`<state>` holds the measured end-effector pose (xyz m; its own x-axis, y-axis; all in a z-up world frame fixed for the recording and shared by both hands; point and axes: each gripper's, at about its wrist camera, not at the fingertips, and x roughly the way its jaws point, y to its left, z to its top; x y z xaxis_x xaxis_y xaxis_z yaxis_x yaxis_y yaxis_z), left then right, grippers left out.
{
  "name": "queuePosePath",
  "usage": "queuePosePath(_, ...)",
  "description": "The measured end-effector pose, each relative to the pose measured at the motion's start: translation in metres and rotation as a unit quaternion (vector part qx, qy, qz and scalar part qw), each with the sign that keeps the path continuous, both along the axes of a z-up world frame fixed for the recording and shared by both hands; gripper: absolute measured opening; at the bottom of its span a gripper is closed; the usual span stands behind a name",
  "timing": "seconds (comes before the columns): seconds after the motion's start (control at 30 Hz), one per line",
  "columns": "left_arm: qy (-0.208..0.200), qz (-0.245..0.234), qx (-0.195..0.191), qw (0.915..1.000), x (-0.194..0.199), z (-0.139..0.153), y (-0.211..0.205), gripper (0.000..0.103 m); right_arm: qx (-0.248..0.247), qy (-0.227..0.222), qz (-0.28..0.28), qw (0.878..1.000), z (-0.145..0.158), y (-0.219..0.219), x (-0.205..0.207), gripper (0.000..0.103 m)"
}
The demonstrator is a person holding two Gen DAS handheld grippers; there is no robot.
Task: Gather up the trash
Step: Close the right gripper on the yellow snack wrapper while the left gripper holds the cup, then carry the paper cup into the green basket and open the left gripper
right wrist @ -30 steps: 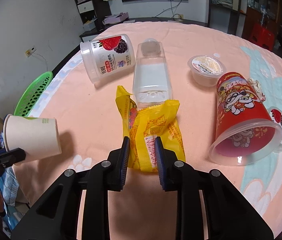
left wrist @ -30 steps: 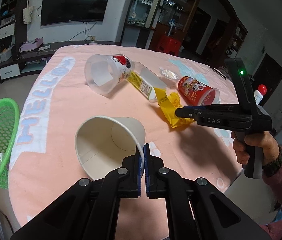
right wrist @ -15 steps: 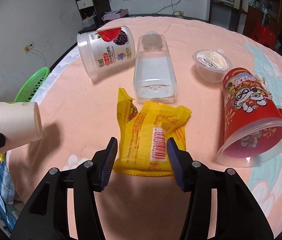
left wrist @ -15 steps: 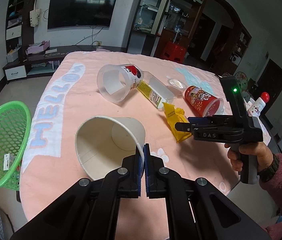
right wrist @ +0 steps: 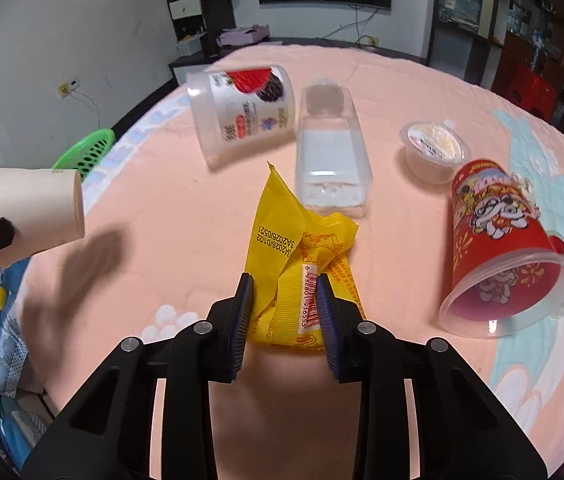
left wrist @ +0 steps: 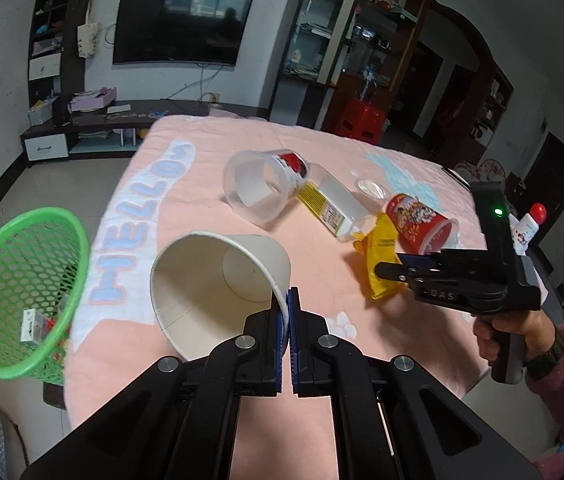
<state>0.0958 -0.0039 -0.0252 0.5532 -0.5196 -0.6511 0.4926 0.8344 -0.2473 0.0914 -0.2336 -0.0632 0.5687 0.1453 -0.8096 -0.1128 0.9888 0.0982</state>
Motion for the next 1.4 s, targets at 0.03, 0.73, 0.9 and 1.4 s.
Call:
queuePosePath(0.03, -0.003, 0.007, -0.002, 1.0000, 0.001, 0.002, 0.006, 0.003, 0.004, -0.004, 0.006, 1.000, 0.005, 0.003, -0.001, 0.033)
queuePosePath(0.73, 0.022, 0.198, 0.044, 0.9789, 0.100, -0.018, 0.163, 0.003, 0.039, -0.019, 0.092, 0.995, 0.039, 0.089, 0.028, 0.033)
queuePosePath(0.9, 0.049, 0.217, 0.058, 0.9731, 0.117, -0.041, 0.182, 0.003, 0.040, -0.021, 0.112, 0.993, 0.043, 0.114, 0.037, 0.033)
queuePosePath(1.4, 0.077, 0.265, 0.047, 0.9601, 0.117, -0.072, 0.219, 0.045, 0.058, -0.016, 0.164, 0.985, 0.051, 0.178, 0.075, 0.033)
